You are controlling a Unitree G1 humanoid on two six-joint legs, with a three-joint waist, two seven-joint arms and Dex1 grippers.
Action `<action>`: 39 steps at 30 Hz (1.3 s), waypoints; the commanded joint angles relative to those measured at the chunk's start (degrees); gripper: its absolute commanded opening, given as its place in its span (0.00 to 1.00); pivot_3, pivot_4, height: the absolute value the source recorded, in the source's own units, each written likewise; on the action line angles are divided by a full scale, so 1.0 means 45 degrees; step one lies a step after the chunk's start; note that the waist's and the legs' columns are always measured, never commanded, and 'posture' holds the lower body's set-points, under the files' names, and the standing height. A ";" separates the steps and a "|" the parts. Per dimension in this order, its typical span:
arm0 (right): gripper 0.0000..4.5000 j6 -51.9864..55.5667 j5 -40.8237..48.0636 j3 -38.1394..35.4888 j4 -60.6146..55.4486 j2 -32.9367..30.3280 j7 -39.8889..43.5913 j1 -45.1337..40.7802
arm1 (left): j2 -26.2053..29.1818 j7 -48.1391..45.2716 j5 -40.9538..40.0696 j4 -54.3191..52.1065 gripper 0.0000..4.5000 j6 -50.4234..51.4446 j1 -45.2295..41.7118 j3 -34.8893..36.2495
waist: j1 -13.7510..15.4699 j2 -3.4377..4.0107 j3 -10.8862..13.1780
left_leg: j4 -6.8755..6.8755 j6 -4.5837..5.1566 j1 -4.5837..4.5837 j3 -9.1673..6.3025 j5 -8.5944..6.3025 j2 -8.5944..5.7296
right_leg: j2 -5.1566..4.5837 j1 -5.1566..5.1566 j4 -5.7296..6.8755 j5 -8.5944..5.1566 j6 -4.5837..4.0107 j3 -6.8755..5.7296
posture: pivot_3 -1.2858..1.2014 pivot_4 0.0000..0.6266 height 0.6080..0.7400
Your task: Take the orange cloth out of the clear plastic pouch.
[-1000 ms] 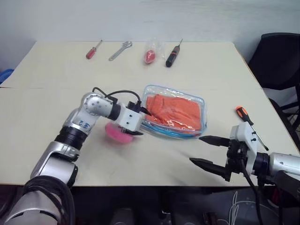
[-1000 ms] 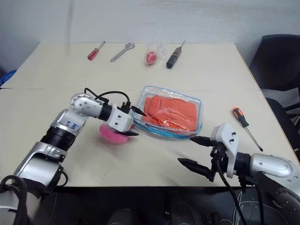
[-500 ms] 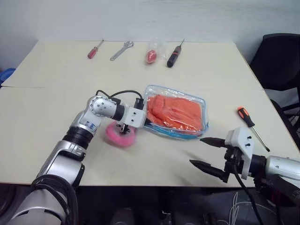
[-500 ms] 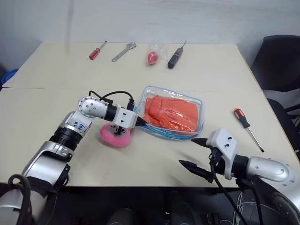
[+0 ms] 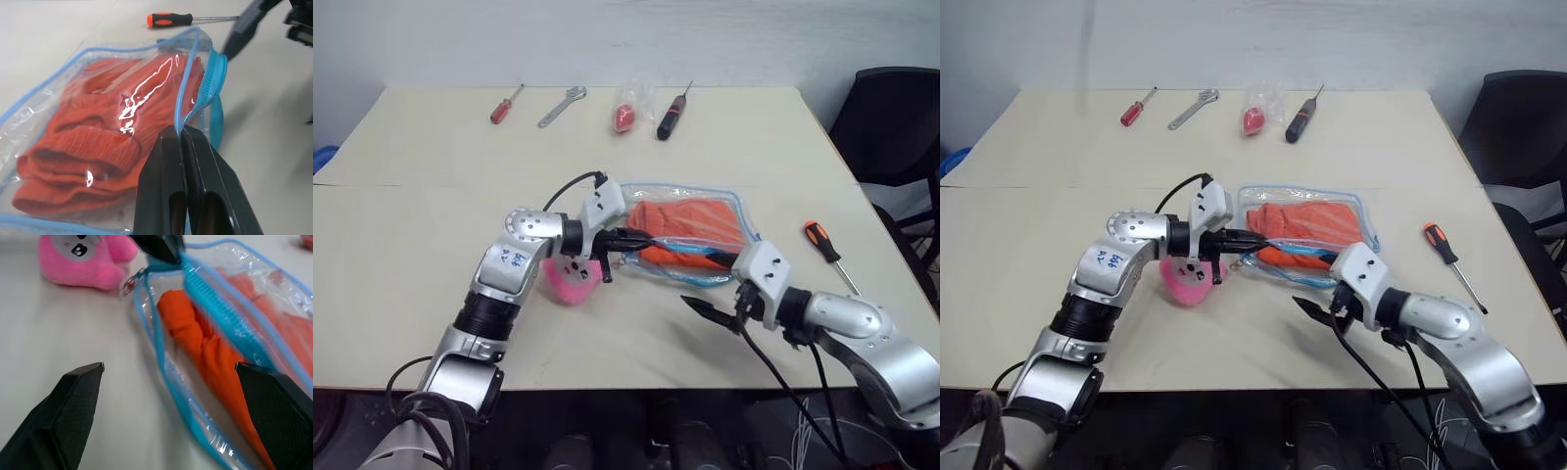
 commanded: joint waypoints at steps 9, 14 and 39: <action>1.00 0.0216 0.0126 -0.0409 0.0097 0.1092 0.0102 -0.0311 | 0.0270 0.0302 0.0012 -0.0663 0.00 -0.0525 -0.0222 -0.0051 | 0.0040 0.0000 0.0000 | 0.0003 0.0001 -0.0001 -0.0002 0.0000 0.0005 | 0.0000 0.0003 0.0000 0.0001 0.0001 -0.0008 | 0.52 0.24 1.00; 1.00 0.0524 -0.0057 -0.0358 0.0165 0.1364 -0.0076 -0.0503 | 0.0271 0.0265 0.0043 -0.0514 0.00 -0.0789 -0.0280 -0.0087 | 0.0010 0.0001 0.0000 | 0.0003 0.0000 -0.0003 0.0000 0.0000 0.0009 | 0.0000 0.0002 0.0002 0.0000 0.0001 -0.0008 | 0.52 0.24 1.00; 0.61 -0.3142 -0.4681 0.1751 0.3729 0.1381 -0.0354 -0.2012 | 0.0335 0.0290 0.0105 -0.0405 0.00 -0.1136 -0.0417 -0.0186 | -0.0115 0.0001 0.0000 | -0.0001 0.0000 -0.0003 0.0000 0.0000 -0.0009 | 0.0000 -0.0002 0.0001 -0.0001 -0.0002 -0.0005 | 0.52 0.24 1.00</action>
